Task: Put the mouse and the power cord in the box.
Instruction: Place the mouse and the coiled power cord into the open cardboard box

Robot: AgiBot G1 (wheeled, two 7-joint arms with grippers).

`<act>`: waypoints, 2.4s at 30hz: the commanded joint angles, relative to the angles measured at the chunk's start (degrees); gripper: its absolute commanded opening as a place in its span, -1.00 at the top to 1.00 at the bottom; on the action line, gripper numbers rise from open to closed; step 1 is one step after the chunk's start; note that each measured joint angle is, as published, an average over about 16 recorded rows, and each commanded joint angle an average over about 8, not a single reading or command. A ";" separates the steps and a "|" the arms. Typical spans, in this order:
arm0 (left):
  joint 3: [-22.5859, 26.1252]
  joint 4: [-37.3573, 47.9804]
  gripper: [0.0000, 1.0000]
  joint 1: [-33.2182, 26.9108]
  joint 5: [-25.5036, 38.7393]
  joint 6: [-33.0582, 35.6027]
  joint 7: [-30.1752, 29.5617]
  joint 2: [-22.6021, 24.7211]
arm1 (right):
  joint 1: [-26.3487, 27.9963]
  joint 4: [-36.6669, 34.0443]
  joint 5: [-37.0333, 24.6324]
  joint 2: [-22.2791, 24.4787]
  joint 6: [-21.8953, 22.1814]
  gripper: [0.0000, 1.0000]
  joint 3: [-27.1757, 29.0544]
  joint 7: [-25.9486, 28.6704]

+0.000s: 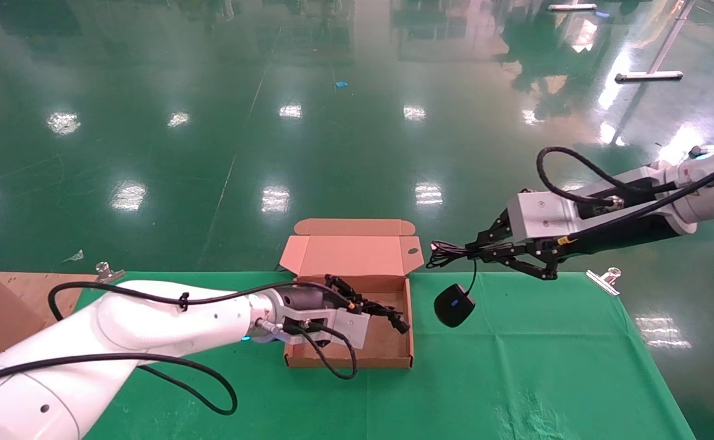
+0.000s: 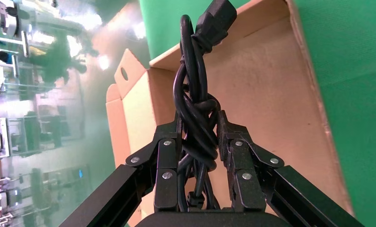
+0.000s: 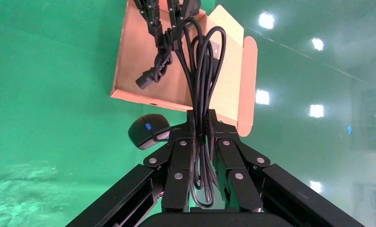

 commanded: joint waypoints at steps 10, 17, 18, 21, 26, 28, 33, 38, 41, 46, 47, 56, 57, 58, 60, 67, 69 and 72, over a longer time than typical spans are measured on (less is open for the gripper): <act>4.62 0.20 -1.00 -0.72 -4.30 -1.37 0.07 -0.08 | -0.16 -0.28 0.39 -1.41 -0.19 1.00 0.26 0.78; 4.96 1.57 -1.00 -2.10 -8.69 1.42 0.33 -1.19 | -0.03 -0.08 0.51 -3.95 -0.03 1.00 0.35 1.91; 4.61 1.84 -1.00 -2.51 -9.62 2.79 0.58 -1.70 | -0.01 -0.04 0.51 -4.39 0.08 1.00 0.34 2.09; 3.15 2.36 -1.00 -3.81 -12.72 8.58 2.24 -4.22 | -0.05 0.05 0.58 -5.94 0.64 1.00 0.38 2.77; 0.17 2.11 -1.00 -5.29 -17.96 19.21 5.75 -10.94 | -0.43 0.66 0.78 -9.27 2.54 1.00 0.51 3.98; -0.79 1.83 -1.00 -5.44 -19.55 22.09 6.42 -13.68 | -0.84 1.38 0.90 -10.39 3.34 1.00 0.55 4.47; -2.65 0.26 -1.00 -5.00 -22.62 27.66 6.62 -21.55 | -3.85 6.60 1.53 -12.07 5.43 1.00 0.11 6.83; -4.04 -2.33 -1.00 -3.35 -24.93 30.66 6.14 -28.92 | -8.79 16.12 3.37 -12.62 9.31 1.00 -2.44 11.85; -4.67 -3.80 -1.00 -1.87 -26.05 31.26 5.85 -32.31 | -12.05 22.14 5.28 -12.75 13.92 1.00 -5.22 15.10; -5.41 -5.27 -1.00 0.77 -27.40 31.04 5.93 -36.16 | -17.42 30.62 8.93 -12.81 25.17 1.00 -11.57 19.57; -5.50 -5.35 -1.00 1.22 -27.55 30.84 5.97 -36.63 | -18.29 31.82 9.57 -12.81 27.33 1.00 -12.99 20.34; -6.57 -4.55 -1.00 3.76 -29.78 30.69 6.59 -38.26 | -22.88 34.66 13.22 -12.53 38.82 1.00 -25.46 25.84; -6.61 -4.47 -1.00 3.80 -29.84 30.73 6.72 -38.25 | -23.08 34.29 13.41 -12.49 39.54 1.00 -26.49 26.15; -6.63 -4.38 -1.00 3.81 -29.87 30.77 6.81 -38.23 | -23.21 33.86 13.59 -12.45 40.23 1.00 -27.43 26.41; -6.65 -4.24 -1.00 3.79 -29.90 30.84 6.92 -38.18 | -23.36 32.85 13.92 -12.37 41.41 0.88 -28.90 26.73; -6.78 -3.99 -1.00 3.91 -30.20 31.05 7.03 -38.44 | -23.92 30.77 15.42 -12.34 43.94 -0.87 -31.56 27.20; -6.81 -3.96 -1.00 3.94 -30.28 31.09 7.03 -38.52 | -24.04 30.57 15.72 -12.36 44.26 -1.00 -31.87 27.24; -6.78 -3.95 -1.00 3.90 -30.22 31.08 7.03 -38.42 | -23.95 30.52 15.66 -12.36 44.09 -1.00 -31.68 27.22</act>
